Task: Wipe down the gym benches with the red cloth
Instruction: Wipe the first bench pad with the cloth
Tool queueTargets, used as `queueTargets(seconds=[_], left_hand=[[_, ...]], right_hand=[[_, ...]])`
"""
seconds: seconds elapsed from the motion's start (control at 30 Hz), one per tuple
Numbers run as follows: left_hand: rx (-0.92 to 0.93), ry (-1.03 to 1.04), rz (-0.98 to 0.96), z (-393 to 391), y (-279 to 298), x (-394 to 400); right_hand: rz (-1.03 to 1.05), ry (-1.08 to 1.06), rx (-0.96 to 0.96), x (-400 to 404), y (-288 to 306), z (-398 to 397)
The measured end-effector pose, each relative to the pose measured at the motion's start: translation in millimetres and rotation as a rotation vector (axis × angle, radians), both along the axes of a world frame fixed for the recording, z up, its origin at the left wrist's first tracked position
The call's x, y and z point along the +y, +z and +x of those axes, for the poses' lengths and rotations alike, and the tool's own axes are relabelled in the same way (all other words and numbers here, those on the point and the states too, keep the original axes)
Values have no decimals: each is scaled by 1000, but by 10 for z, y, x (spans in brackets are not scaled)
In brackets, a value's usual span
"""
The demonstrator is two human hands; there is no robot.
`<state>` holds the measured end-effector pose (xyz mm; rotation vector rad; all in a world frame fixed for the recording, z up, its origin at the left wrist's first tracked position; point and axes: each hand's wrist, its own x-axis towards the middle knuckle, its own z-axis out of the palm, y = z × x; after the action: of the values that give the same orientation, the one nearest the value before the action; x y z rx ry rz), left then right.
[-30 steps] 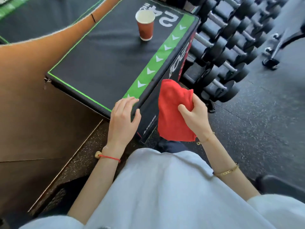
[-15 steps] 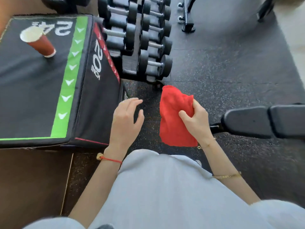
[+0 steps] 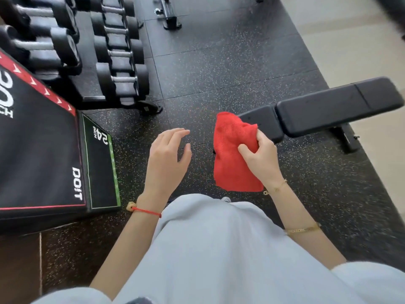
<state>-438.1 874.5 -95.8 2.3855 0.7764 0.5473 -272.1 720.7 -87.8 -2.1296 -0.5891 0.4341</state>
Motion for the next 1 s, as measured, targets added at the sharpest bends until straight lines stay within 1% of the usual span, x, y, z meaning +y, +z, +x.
queueTargets(seconds=[0.17,0.37,0.53,0.73,1.0], left_hand=[[37,-30,-10,459,-76,-476],[74,-50,-4,943,-156,-656],[126,-74,0,1422,-269,-611],[130,-62,-1,1978,-358,-469],[178,-66,27,2508,-516,-368]], right_hand=[[-35,-60,3,-554,-100,489],[-43,-127,29,-822,-240,1003],[-69,-167,40,-840,-369,1439],[-102,-174,40,-747,-499,1999],[-157,-82,106,-593,-705,2679]])
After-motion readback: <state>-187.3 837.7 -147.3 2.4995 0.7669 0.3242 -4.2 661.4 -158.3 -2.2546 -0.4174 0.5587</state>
